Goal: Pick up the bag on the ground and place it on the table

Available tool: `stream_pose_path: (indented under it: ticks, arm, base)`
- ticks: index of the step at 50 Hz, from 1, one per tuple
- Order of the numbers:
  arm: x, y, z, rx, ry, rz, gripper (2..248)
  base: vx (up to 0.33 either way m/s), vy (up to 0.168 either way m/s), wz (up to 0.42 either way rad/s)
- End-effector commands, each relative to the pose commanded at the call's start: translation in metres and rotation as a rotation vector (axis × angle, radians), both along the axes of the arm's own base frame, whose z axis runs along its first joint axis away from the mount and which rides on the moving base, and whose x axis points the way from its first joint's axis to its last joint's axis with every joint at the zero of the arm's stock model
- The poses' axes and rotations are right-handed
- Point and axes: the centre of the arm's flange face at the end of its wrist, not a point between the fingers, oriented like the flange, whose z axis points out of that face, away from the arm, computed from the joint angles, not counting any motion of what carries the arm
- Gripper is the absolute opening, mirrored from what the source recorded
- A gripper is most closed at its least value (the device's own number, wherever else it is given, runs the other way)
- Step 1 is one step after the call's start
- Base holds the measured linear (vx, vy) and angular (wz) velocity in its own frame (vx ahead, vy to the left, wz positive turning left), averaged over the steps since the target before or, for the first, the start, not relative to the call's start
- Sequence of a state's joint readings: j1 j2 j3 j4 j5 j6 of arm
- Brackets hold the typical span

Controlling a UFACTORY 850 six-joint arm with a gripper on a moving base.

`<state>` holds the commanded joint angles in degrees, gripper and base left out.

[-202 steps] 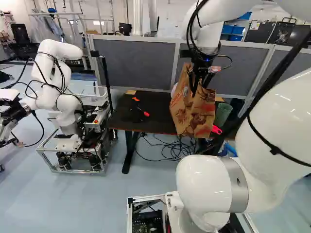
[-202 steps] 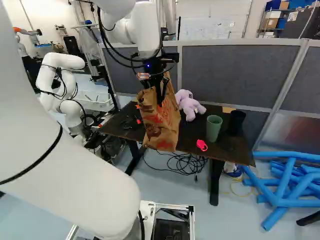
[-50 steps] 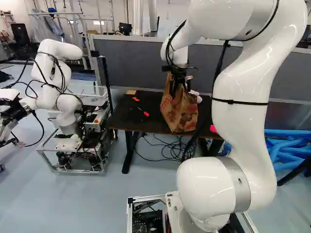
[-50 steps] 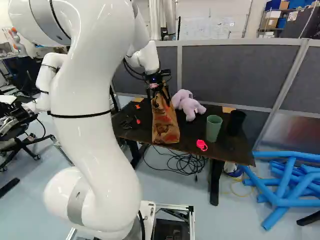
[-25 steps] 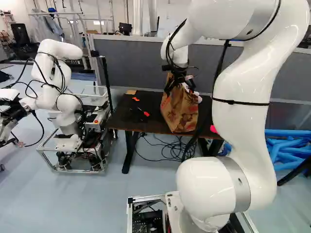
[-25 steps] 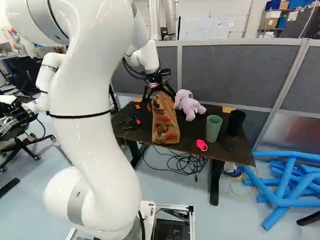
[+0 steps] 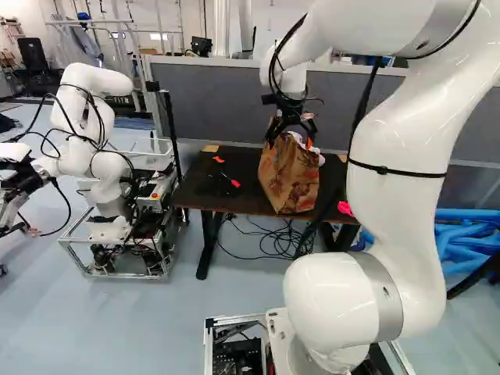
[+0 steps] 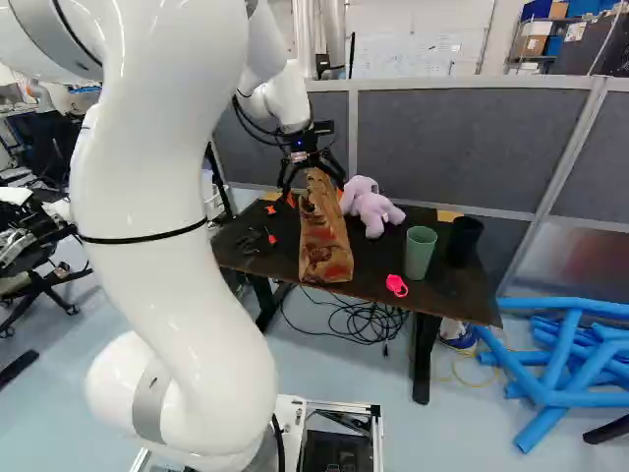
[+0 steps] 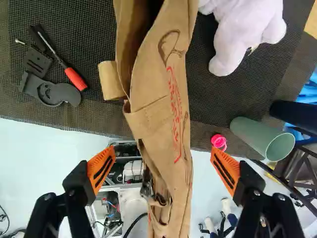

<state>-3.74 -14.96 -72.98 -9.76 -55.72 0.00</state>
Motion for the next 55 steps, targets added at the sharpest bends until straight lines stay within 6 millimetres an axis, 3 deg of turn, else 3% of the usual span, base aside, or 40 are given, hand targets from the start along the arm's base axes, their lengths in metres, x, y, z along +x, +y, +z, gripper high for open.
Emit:
stream_pose_path:
  ticks: [55]
  arm:
    - [-0.065,0.002,0.087,-0.014,0.093,-0.040,247]
  base:
    - [0.000,0.000,0.000]
